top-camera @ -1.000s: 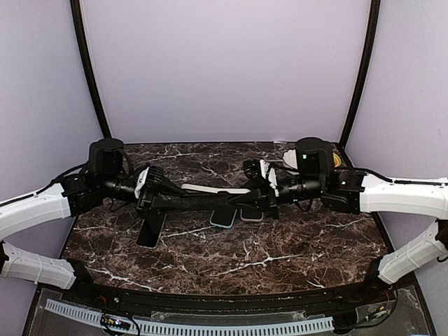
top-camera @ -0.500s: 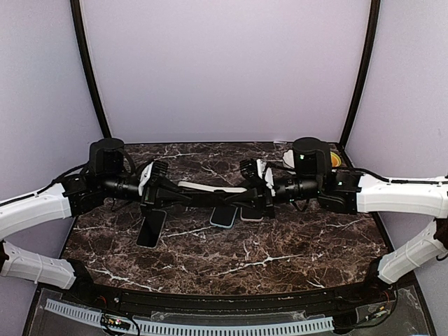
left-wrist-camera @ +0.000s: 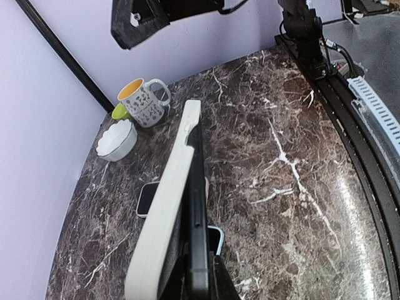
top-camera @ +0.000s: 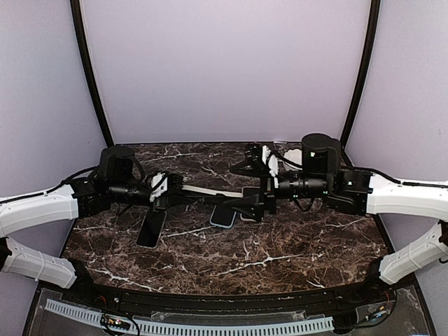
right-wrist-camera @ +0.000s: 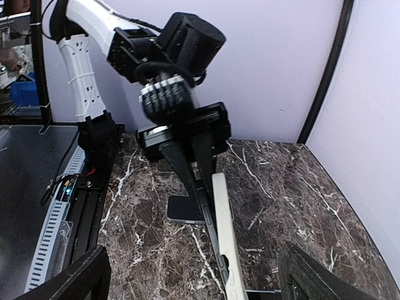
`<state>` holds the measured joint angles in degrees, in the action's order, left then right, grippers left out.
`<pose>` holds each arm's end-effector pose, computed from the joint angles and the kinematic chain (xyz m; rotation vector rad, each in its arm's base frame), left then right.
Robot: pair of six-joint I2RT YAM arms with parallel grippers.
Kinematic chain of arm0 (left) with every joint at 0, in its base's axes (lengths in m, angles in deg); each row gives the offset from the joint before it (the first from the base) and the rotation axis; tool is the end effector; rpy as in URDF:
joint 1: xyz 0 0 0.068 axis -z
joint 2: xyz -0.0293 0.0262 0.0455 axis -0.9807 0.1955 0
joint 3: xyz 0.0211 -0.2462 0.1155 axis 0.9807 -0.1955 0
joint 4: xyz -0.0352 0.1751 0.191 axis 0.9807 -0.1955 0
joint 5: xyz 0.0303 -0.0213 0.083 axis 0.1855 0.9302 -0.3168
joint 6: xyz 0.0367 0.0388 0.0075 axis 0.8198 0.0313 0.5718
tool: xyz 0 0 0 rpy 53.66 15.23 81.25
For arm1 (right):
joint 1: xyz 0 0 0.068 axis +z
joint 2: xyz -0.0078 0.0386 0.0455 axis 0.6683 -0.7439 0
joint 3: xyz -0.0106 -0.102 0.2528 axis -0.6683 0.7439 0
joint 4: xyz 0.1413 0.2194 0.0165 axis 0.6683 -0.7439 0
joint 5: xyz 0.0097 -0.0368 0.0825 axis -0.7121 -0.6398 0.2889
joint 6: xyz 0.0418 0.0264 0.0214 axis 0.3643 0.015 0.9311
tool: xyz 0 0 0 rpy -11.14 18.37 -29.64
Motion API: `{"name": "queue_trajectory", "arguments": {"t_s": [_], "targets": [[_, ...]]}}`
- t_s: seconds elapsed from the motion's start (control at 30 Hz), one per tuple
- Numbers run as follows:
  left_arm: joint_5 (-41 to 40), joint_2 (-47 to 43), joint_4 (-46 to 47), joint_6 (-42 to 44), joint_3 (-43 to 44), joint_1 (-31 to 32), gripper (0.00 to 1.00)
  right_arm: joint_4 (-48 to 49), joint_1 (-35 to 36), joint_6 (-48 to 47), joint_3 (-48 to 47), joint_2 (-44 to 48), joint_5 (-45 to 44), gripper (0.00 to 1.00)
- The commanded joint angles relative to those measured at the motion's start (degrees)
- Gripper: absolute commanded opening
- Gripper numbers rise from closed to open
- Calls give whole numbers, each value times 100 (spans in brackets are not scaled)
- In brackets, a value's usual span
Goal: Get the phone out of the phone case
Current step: Pass from the right arm to the left, then remove the phone case from the phone.
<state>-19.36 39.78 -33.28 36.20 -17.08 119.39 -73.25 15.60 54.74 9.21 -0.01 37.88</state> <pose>0.1841 -0.1843 0.2874 1.4927 1.1381 -0.5581 0.1486 0.2611 0.3251 -1.2970 1.2647 0.9307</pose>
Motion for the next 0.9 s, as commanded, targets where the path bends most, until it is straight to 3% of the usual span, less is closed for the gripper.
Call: {"name": "queue_trajectory", "arguments": {"t_s": [0.0,0.13,0.47,0.87], "targets": [[-402,-295,99,689,-92,2,0,-226,108,730,-329,-4,-844,92],[-362,-375,71,837,-149,3,0,-628,216,1103,-936,-460,-1298,89],[155,-361,-131,856,-108,-1,0,-2117,484,773,-2733,-1887,-962,77],[334,-263,-251,801,-16,9,0,-2405,711,595,-3264,-2518,-1129,63]]}}
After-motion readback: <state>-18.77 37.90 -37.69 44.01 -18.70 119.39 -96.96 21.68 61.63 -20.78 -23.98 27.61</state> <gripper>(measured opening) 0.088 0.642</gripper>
